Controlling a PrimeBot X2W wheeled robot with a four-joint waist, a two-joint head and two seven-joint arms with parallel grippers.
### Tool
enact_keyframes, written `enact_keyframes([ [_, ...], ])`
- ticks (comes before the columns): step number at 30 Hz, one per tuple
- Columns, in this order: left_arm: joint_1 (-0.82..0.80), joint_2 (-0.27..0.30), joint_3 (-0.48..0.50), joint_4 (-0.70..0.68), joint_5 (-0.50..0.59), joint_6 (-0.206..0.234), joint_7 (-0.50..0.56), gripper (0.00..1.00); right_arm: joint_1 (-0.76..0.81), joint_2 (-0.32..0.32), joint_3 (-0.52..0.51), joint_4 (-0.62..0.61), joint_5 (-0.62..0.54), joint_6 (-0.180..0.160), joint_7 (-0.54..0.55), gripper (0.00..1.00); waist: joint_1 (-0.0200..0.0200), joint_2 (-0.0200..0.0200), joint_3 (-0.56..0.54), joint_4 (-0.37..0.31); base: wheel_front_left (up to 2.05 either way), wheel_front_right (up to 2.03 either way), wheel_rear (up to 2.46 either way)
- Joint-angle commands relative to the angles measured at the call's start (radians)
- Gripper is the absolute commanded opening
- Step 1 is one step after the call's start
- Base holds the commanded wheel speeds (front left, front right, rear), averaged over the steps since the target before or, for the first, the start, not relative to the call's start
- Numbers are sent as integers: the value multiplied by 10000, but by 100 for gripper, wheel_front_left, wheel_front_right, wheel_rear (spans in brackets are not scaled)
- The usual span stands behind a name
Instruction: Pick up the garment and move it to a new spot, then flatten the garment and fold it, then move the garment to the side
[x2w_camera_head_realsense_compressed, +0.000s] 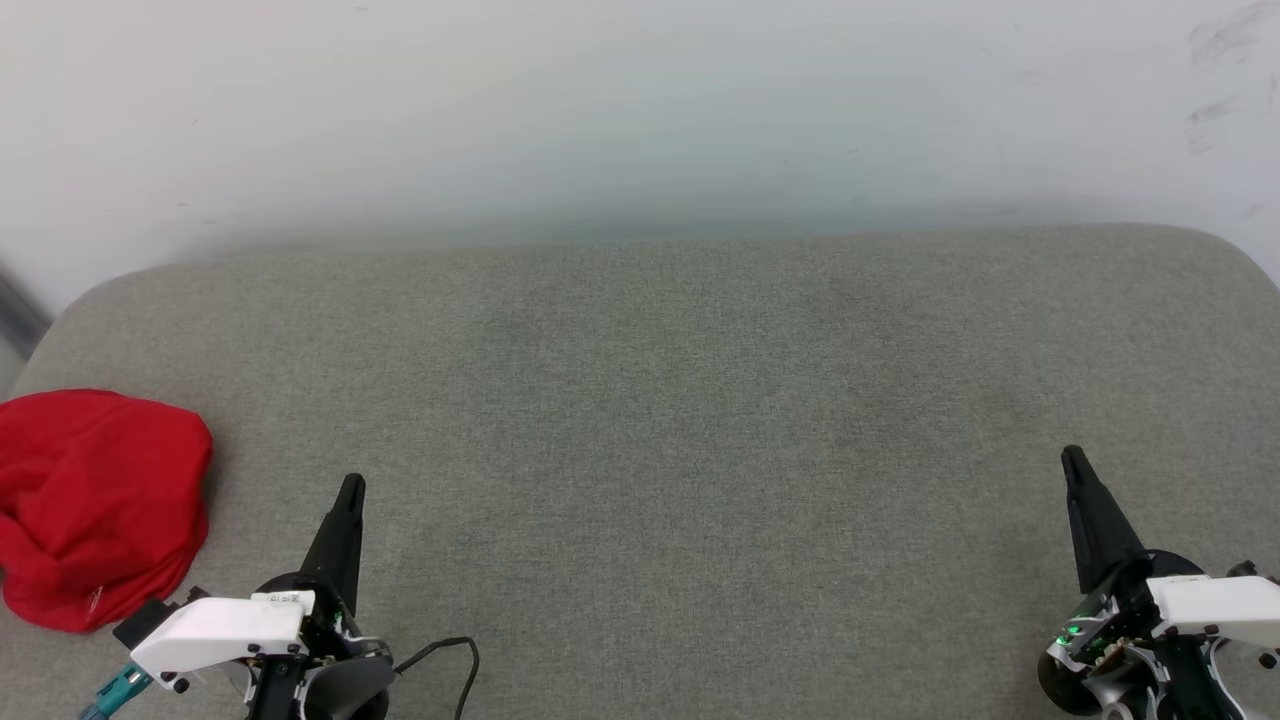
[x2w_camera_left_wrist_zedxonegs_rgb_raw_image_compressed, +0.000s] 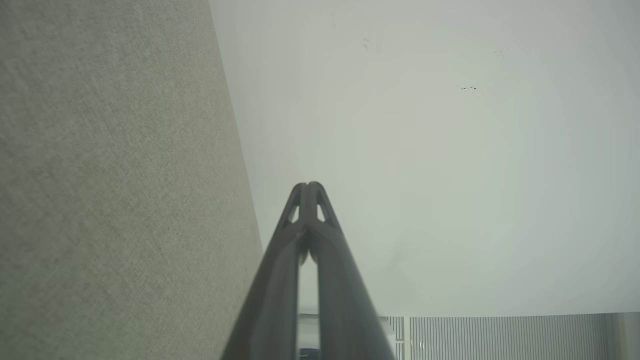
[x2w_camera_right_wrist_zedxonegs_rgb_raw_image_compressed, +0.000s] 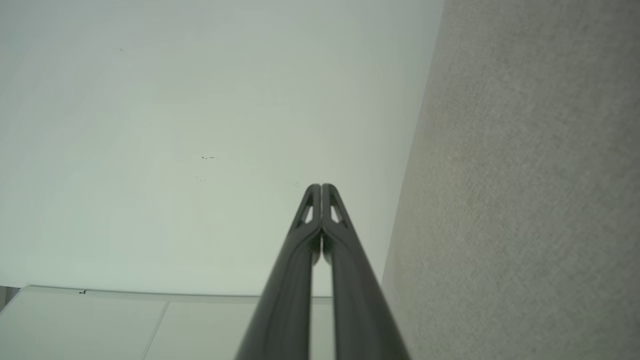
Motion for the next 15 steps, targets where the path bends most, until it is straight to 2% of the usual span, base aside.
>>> enact_keyframes([
  [1,-60,-8,10,0,8,-22,21,0,-87,31,-1,8,-54,0,30,0,0,0,0,0,0,0,0],
  [15,-60,-8,6,0,8,-22,20,0,-87,31,1,8,-51,0,28,0,0,0,0,0,0,0,0],
])
